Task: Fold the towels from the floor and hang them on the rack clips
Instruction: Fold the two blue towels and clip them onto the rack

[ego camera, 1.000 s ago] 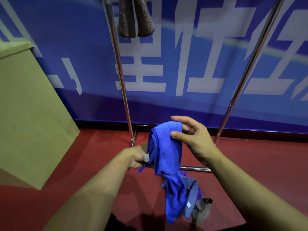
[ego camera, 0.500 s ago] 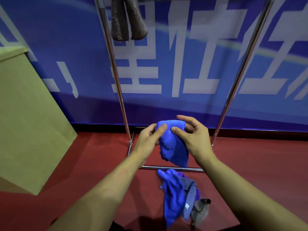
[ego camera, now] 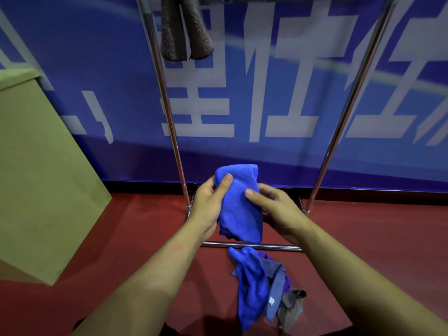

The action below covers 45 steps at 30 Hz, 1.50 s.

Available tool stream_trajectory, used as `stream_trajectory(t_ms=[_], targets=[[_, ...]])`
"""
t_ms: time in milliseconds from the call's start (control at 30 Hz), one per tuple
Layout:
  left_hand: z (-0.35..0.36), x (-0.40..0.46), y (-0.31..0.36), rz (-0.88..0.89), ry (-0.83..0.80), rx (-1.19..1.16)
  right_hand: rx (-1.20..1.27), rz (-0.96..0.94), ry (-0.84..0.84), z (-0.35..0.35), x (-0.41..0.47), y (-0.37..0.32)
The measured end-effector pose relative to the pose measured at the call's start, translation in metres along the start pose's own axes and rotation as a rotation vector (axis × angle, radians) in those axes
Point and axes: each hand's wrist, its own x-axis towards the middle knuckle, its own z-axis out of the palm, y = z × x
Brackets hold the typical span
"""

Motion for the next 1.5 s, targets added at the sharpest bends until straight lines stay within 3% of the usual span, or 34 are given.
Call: stream_trajectory(t_ms=[200, 333, 400, 533, 633, 1067, 1300, 1500], targets=[[-0.006, 0.006, -0.005, 0.025, 0.066, 0.049, -0.074, -0.095, 0.101, 0.005, 0.002, 0.004], [-0.008, 0.011, -0.014, 0.13, 0.238, 0.25, -0.274, -0.175, 0.31, -0.002, 0.007, 0.011], [-0.003, 0.008, -0.017, 0.112, 0.194, 0.28, -0.334, -0.208, 0.373, -0.004, 0.009, 0.014], [0.012, -0.001, -0.017, 0.007, -0.004, 0.254, -0.262, -0.218, 0.298, 0.002, 0.011, 0.017], [0.013, -0.003, -0.018, 0.028, -0.039, 0.309, -0.205, -0.148, 0.275, 0.004, 0.013, 0.02], [0.017, -0.018, -0.028, 0.322, 0.021, 0.789, -0.36, -0.289, 0.314, 0.013, 0.01, 0.029], [0.013, -0.012, -0.025, 0.353, 0.076, 0.821, -0.425, -0.292, 0.428, 0.004, 0.013, 0.025], [0.015, 0.003, 0.009, 0.362, 0.201, 0.673, -0.506, -0.346, 0.539, 0.001, 0.022, -0.011]])
